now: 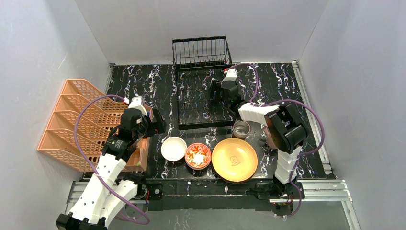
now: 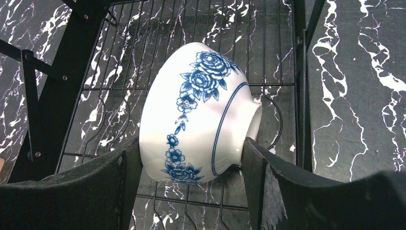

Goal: Load the mixed dishes into the dish rack
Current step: Insert the bowl into the dish rack.

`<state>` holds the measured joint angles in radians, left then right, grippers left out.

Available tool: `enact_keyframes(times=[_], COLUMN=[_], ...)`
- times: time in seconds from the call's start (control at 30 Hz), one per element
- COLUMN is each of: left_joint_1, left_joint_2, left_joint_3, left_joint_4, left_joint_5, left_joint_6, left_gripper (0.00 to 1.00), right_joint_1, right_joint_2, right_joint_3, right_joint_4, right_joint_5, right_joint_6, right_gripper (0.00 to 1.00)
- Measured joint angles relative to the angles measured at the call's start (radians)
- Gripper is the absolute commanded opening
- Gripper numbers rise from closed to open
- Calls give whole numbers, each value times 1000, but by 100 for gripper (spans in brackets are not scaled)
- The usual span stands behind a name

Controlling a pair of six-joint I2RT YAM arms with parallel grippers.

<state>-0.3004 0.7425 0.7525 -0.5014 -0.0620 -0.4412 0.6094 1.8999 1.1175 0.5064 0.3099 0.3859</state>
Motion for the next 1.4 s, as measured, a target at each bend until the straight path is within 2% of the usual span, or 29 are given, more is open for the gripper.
enact_keyframes(times=[0.23,0.47,0.5,0.53,0.9,1.2,1.4], left_joint_1=[0,0,0,0,0,0,0], left_joint_2=[0,-4,-6,-8,-19,-21,-19], left_joint_3=[0,0,0,0,0,0,0], left_joint_4=[0,0,0,0,0,0,0], left_joint_5=[0,0,0,0,-1,-1,-6], left_joint_6=[0,0,0,0,2,3,2], left_gripper=[98,98,98,99,98,98,98], right_joint_1=[0,0,0,0,1,1,1], right_joint_2=[-1,-7,-7,-7,-40,-139,-262], right_joint_3=[7,12,12,12,10,-5,-68], right_joint_4=[-19,-79,-93,-102,-150,-193,-229], right_joint_5=[4,6,6,6,6,8,2], right_joint_6=[5,10,11,11,19,31,37], right_gripper=[78,87,97,98,99,99,99])
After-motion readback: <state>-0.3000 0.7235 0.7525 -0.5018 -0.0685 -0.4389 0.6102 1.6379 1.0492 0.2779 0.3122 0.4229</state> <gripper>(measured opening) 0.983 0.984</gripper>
